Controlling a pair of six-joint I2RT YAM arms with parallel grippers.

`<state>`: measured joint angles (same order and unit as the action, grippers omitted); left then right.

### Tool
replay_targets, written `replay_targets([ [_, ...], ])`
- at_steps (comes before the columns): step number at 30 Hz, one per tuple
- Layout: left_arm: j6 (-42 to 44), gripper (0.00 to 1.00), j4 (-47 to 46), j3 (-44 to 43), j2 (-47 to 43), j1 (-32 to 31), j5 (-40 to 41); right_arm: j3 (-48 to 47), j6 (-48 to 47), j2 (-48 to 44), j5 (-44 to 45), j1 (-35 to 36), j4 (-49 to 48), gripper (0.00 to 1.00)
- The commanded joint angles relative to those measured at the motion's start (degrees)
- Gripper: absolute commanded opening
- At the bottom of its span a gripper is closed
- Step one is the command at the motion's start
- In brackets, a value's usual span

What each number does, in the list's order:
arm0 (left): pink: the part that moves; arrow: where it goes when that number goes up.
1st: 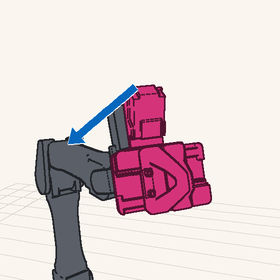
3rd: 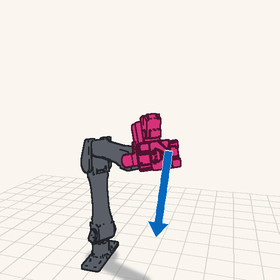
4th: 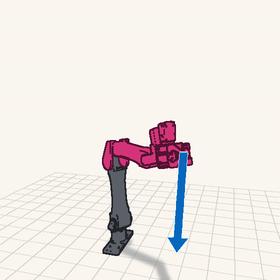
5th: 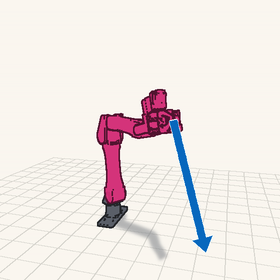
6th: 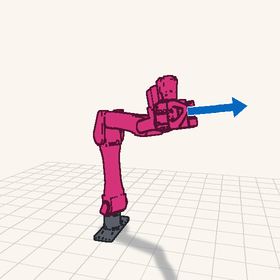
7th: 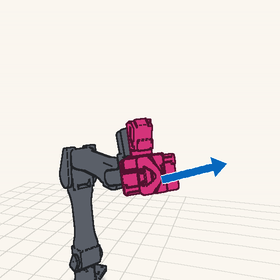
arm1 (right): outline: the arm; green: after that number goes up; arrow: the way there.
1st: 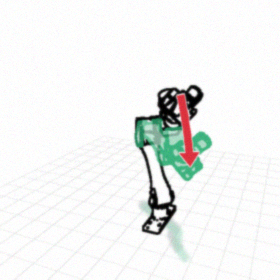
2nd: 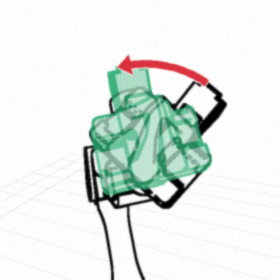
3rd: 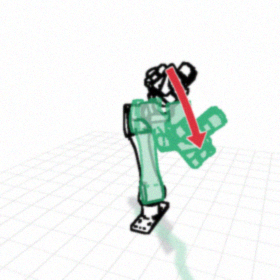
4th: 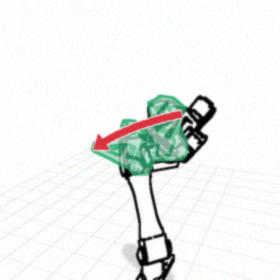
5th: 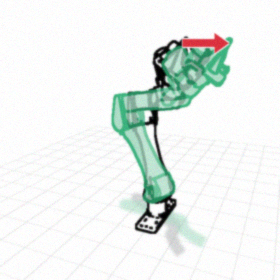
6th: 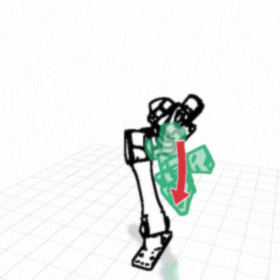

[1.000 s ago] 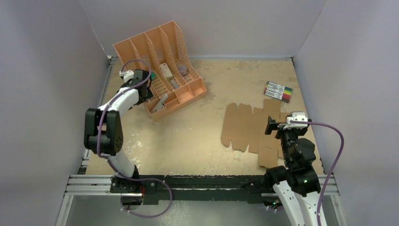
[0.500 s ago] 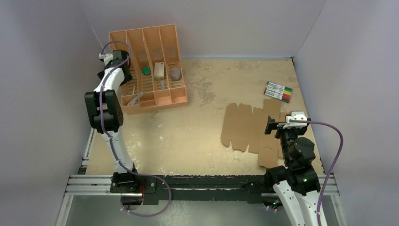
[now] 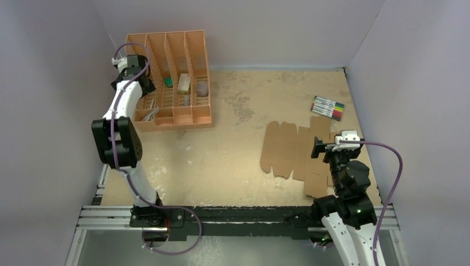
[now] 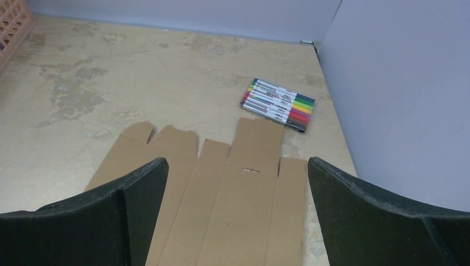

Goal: Fold the paper box

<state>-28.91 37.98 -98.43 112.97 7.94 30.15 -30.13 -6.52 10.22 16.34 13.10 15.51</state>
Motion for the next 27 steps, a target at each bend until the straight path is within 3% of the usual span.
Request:
replay_targets([
  [1,-0.6,0.89,-3.7,10.7,-18.3,-10.3,-4.2,-0.1,-0.9,-0.1,-1.2,0.0,-3.1,0.99],
  [6,-6.7,0.89,-8.3,23.8,-29.0,-22.3,-10.2,0.1,-0.9,-0.5,-1.5,0.0,-3.1,0.99],
  [12,-12.8,0.89,-15.6,29.0,-29.4,-31.3,-15.1,0.2,-0.9,-0.2,-2.0,0.0,-3.2,0.99],
  [20,-15.8,0.89,-20.8,20.9,-14.7,-44.5,-13.8,0.3,-1.3,0.4,-1.8,-0.1,-3.5,0.99],
  [27,-11.0,0.88,-19.1,9.1,0.2,-45.9,-5.7,0.6,-1.4,0.9,-2.2,-0.1,-3.6,0.99],
])
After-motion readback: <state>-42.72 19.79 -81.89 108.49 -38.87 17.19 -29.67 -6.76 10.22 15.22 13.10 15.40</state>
